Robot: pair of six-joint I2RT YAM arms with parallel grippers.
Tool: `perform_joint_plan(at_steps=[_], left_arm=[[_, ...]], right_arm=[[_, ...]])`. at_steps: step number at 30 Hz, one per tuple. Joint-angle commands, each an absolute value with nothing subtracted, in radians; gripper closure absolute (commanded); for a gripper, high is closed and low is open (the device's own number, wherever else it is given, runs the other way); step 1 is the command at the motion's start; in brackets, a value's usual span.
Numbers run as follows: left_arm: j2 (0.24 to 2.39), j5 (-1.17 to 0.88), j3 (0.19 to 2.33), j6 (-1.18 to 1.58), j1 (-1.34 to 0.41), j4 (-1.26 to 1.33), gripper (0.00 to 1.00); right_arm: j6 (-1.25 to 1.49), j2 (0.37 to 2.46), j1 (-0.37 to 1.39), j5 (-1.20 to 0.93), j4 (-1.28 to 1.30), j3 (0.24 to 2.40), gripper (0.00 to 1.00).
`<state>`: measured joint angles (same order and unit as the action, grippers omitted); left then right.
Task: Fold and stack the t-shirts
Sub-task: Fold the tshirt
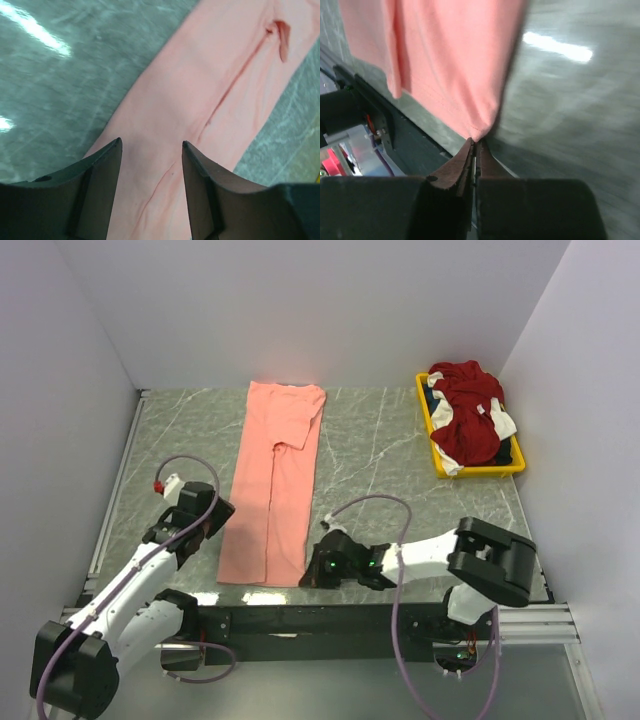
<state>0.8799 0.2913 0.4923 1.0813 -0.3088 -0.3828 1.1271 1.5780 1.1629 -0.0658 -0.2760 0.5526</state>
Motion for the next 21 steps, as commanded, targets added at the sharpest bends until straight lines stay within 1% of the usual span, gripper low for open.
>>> perform_joint_plan(at_steps=[1,6,10,14,15,21], left_arm=[[0.899,0.210,0.492,1.045,-0.348,-0.289,0.43],[0.972,0.248,0.544,1.089,-0.512,-0.282,0.42],[1.026,0.288,0.581,1.156,-0.632,-0.327,0.42],[1.016,0.321,0.563,1.311,-0.730,-0.445,0.46],[1.006,0.334,0.560,1.339,-0.744,-0.522,0.46],[0.948,0.359,0.577,1.494,-0.851,-0.786,0.46]], right_arm=[[1.082,1.473,1.080,-0.002,-0.193,0.436,0.99],[1.035,1.272,1.005,0.026,-0.078,0.325,1.00],[1.023,1.175,1.003,0.031,-0.008,0.296,1.00],[1.005,1.123,1.002,0.003,0.018,0.278,1.00],[0.997,1.109,1.003,-0.030,0.020,0.272,1.00],[0.968,1.074,1.011,-0.035,0.070,0.255,1.00]])
